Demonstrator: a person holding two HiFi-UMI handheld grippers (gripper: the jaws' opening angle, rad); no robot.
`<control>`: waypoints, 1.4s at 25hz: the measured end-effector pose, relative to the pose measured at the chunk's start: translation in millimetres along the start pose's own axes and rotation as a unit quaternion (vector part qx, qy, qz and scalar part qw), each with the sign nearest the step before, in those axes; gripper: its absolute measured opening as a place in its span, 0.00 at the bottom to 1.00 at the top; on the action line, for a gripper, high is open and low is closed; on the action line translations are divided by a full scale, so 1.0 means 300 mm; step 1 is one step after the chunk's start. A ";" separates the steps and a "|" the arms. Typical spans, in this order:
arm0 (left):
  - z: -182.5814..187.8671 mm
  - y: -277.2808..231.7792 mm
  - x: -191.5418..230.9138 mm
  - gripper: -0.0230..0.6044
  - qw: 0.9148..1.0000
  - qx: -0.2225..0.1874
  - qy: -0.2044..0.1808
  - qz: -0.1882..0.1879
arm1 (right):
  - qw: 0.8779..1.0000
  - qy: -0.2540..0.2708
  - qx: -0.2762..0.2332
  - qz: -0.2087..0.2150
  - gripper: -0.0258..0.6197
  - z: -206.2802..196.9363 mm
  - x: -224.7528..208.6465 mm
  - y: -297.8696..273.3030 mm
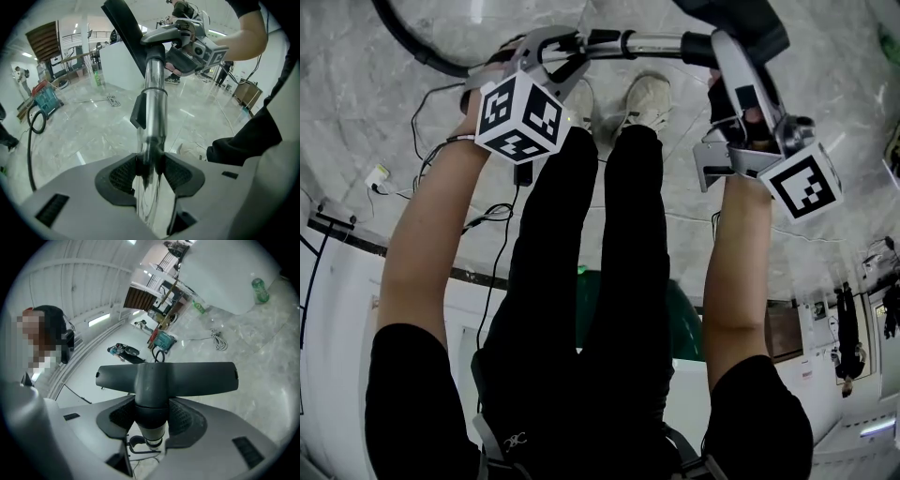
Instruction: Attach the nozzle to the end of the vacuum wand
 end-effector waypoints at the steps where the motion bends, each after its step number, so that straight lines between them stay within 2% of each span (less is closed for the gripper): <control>1: -0.008 0.000 -0.002 0.32 1.000 0.000 0.000 0.001 | 1.000 0.006 0.015 0.008 0.34 -0.007 0.004 -0.010; 5: -0.032 0.021 -0.006 0.32 1.000 -0.002 -0.004 0.002 | 0.997 0.035 0.055 0.035 0.34 -0.036 0.033 -0.038; 9: -0.066 0.055 -0.016 0.32 1.000 -0.008 -0.009 -0.021 | 0.990 0.065 0.078 0.101 0.34 -0.073 0.073 -0.052; 11: -0.078 0.072 -0.016 0.32 1.000 -0.004 -0.007 -0.023 | 0.988 0.075 0.084 0.110 0.34 -0.084 0.095 -0.060; 12: -0.084 0.078 -0.011 0.32 1.000 -0.001 -0.004 -0.019 | 0.991 0.070 0.072 0.092 0.34 -0.086 0.098 -0.065; 14: -0.109 0.080 0.000 0.32 1.000 0.008 0.000 -0.012 | 0.999 0.040 0.026 0.011 0.34 -0.105 0.086 -0.075; 16: -0.147 0.077 -0.001 0.32 1.000 0.017 -0.001 -0.009 | 0.996 0.010 -0.011 -0.083 0.34 -0.148 0.072 -0.077; 17: -0.162 0.074 -0.007 0.32 1.000 0.019 0.001 -0.010 | 0.993 0.002 -0.017 -0.114 0.34 -0.165 0.070 -0.074; 19: -0.169 0.062 -0.019 0.33 1.000 0.013 0.009 -0.016 | 0.991 0.002 -0.016 -0.131 0.34 -0.177 0.073 -0.065; 22: -0.150 0.024 -0.032 0.33 1.000 -0.006 0.018 -0.016 | 0.993 0.004 -0.006 -0.122 0.34 -0.177 0.073 -0.057; 25: -0.132 -0.021 -0.023 0.32 1.000 0.000 -0.018 0.006 | 0.993 0.009 -0.004 -0.116 0.34 -0.176 0.091 -0.074; 26: -0.127 -0.027 -0.018 0.28 1.000 0.003 -0.028 0.003 | 0.994 0.013 -0.001 -0.109 0.34 -0.173 0.097 -0.083; 28: -0.123 -0.022 -0.017 0.27 0.999 0.005 -0.036 -0.019 | 0.997 0.028 0.016 -0.071 0.34 -0.171 0.113 -0.097; 31: -0.136 0.007 -0.027 0.26 0.997 0.007 -0.036 -0.072 | 0.994 0.069 0.060 0.053 0.34 -0.185 0.163 -0.121; 33: -0.148 0.024 -0.031 0.26 0.995 0.007 -0.031 -0.099 | 0.989 0.052 0.068 0.117 0.34 -0.197 0.160 -0.137; 34: -0.154 0.026 -0.031 0.26 0.994 0.009 -0.025 -0.104 | 0.991 0.025 0.056 0.117 0.34 -0.200 0.135 -0.144; 35: -0.160 0.021 -0.028 0.26 0.994 0.013 -0.017 -0.104 | 0.996 -0.002 0.034 0.088 0.34 -0.203 0.099 -0.147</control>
Point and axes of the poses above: the fingertips, and each gripper's own axes: y backward along the fingers, x to its left, z out of its top, the point moved 3 cm from there along y, backward along the fingers, and after that the axes turned 5 degrees about z, right-handed, at the moved point
